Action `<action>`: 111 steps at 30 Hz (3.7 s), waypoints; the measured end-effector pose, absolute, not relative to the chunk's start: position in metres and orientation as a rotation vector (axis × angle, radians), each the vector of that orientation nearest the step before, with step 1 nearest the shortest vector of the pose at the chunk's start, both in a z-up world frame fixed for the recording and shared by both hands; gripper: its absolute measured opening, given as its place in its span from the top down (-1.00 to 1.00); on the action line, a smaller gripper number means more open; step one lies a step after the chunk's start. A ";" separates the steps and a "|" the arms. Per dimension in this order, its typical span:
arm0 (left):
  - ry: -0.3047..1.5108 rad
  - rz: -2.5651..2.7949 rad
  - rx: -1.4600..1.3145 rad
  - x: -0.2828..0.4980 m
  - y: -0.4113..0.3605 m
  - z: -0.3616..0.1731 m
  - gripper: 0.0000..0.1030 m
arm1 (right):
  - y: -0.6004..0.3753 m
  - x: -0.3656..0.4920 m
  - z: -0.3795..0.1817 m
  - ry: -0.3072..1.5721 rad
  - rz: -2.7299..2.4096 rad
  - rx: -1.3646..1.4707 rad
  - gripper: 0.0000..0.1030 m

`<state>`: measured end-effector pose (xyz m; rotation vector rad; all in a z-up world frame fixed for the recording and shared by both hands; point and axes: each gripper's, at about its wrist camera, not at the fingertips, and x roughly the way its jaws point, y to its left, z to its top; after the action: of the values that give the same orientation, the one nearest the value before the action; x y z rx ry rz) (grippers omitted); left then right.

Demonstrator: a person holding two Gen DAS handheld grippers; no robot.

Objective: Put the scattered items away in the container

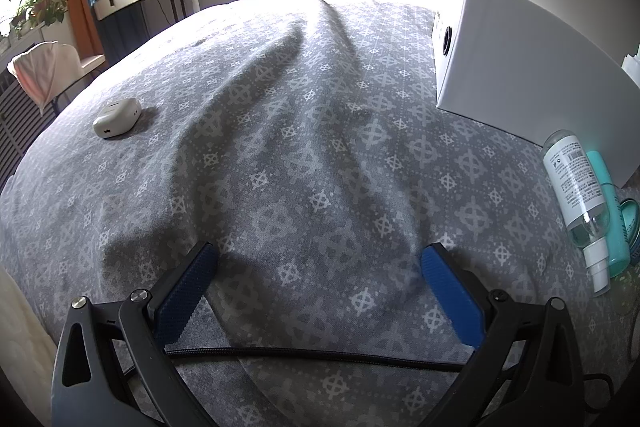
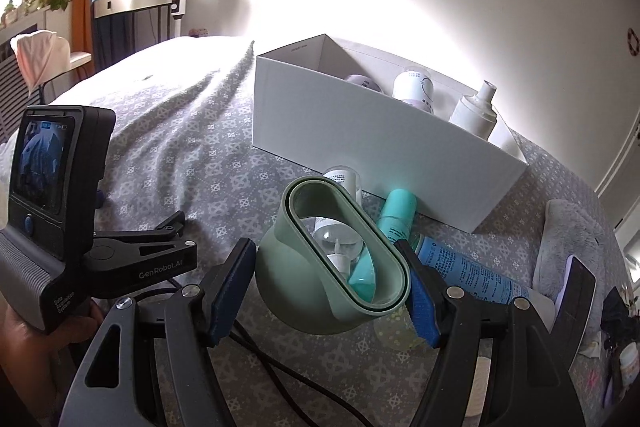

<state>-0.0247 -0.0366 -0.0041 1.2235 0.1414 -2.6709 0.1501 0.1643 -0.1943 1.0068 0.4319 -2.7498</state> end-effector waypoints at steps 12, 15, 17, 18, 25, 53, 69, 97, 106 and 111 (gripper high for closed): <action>0.125 -2.666 1.222 -0.024 -0.043 0.000 -0.99 | 0.185 0.123 -0.159 0.414 -2.876 0.912 -0.34; 0.126 -2.666 1.222 -0.024 -0.042 -0.001 -0.99 | 0.189 0.107 -0.135 0.417 -2.924 0.832 -0.34; 0.125 -2.666 1.221 -0.024 -0.042 -0.001 -0.99 | 0.192 0.093 -0.119 0.404 -2.943 0.796 -0.34; 0.125 -2.666 1.221 -0.024 -0.042 -0.001 -0.99 | 0.194 0.086 -0.113 0.398 -2.952 0.784 -0.34; 0.117 -2.664 1.220 -0.025 -0.044 -0.001 -0.99 | 0.197 0.028 -0.089 0.420 -3.010 0.752 -0.34; 0.109 -2.664 1.218 -0.024 -0.043 -0.002 -0.99 | 0.215 0.100 -0.132 0.165 -2.979 1.047 -0.99; 0.073 -2.655 1.217 -0.022 -0.038 -0.003 -0.99 | 0.316 0.190 -0.238 -0.320 -2.799 1.620 -0.99; 0.071 -2.656 1.216 -0.023 -0.038 -0.005 -0.99 | 0.303 0.183 -0.214 -0.342 -2.879 1.322 -0.08; 0.071 -2.656 1.216 -0.023 -0.039 -0.005 -0.99 | 0.280 0.180 -0.193 -0.265 -2.846 1.195 0.40; 0.072 -2.656 1.216 -0.023 -0.039 -0.005 -0.99 | 0.269 0.177 -0.193 -0.145 -2.850 1.203 0.40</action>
<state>-0.0230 -0.0387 -0.0050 1.2163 0.0718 -2.6559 0.1773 0.2689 -0.1933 1.2031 -0.1455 -2.8495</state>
